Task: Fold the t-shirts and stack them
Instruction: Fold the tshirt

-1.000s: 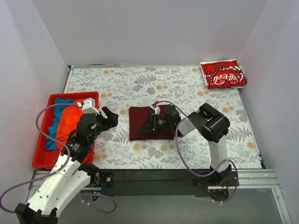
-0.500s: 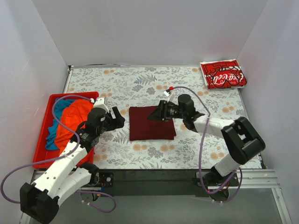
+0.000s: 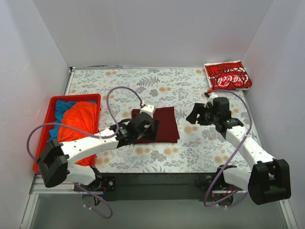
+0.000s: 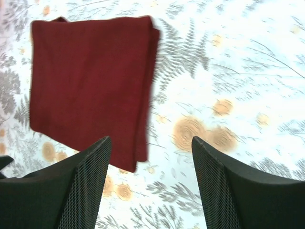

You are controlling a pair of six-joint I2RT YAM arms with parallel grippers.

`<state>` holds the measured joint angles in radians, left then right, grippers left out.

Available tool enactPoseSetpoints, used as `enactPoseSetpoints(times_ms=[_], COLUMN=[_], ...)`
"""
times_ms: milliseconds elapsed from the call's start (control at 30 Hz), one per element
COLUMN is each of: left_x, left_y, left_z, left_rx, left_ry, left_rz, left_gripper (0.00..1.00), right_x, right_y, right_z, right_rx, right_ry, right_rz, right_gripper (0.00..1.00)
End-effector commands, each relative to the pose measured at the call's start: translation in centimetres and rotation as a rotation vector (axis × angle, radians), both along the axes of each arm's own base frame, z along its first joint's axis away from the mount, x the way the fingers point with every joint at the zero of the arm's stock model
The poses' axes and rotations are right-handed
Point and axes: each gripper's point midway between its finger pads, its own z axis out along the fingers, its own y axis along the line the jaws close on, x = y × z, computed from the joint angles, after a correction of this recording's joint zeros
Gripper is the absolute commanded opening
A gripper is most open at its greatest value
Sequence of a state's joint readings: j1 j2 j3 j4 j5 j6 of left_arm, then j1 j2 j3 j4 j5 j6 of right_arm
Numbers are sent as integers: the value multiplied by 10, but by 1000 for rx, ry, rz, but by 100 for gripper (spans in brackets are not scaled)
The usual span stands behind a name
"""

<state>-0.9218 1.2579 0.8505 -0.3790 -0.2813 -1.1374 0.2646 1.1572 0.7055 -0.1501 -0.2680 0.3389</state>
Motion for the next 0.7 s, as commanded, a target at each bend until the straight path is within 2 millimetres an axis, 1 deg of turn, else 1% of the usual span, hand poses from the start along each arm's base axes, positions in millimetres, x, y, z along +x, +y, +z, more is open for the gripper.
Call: enactPoseSetpoints(times_ms=[0,33,67,100,133,167,200,233,267,333,367,467,500,567,600,667], left_x=[2,2,1,-6,-6,-7,-15,-13,-14,-20,-21,-20,-20,-17,-17,-16], left_y=[-29,-39,-48,-58,-68,-74,-83,-90,-96,-107,-115,-127,-129,-134,-135,-138], left_z=[8,1,-1,-5,-1,-15,-19,-18,-28,-34,-40,-44,-51,-54,-59,-60], left_rx=[84,117,141,165,168,220,238,253,282,310,325,341,357,365,377,382], left_ry=[-103,-102,-117,-126,-141,-139,-147,-168,-167,-178,-179,-193,-189,-198,-194,-202], left_rz=[-46,-67,-101,-138,-155,-184,-221,-223,-240,-282,-300,-323,-327,-333,-340,-348], left_gripper=[70,69,69,69,69,68,68,68,67,66,66,64,63,60,59,59], right_x=[-24,-25,-29,-30,-32,-35,-37,-37,-37,-36,-36,-37,-38,-40,-40,-44], right_y=[-28,-33,-31,-37,-36,-35,-37,-37,-39,-42,-42,-42,-42,-41,-41,-39], right_z=[-23,-24,-26,-30,-31,-31,-31,-30,-32,-31,-31,-34,-35,-39,-40,-44], right_rx=[-50,-32,-7,5,20,44,56,60,54,47,46,47,46,50,50,57], right_ry=[74,84,97,112,122,131,133,130,130,119,119,129,129,143,145,162], right_rz=[-34,-51,-36,-50,-46,-34,-38,-34,-42,-52,-51,-42,-36,-27,-22,-10], right_gripper=[75,75,75,75,75,75,75,77,79,85,86,88,88,89,88,88])
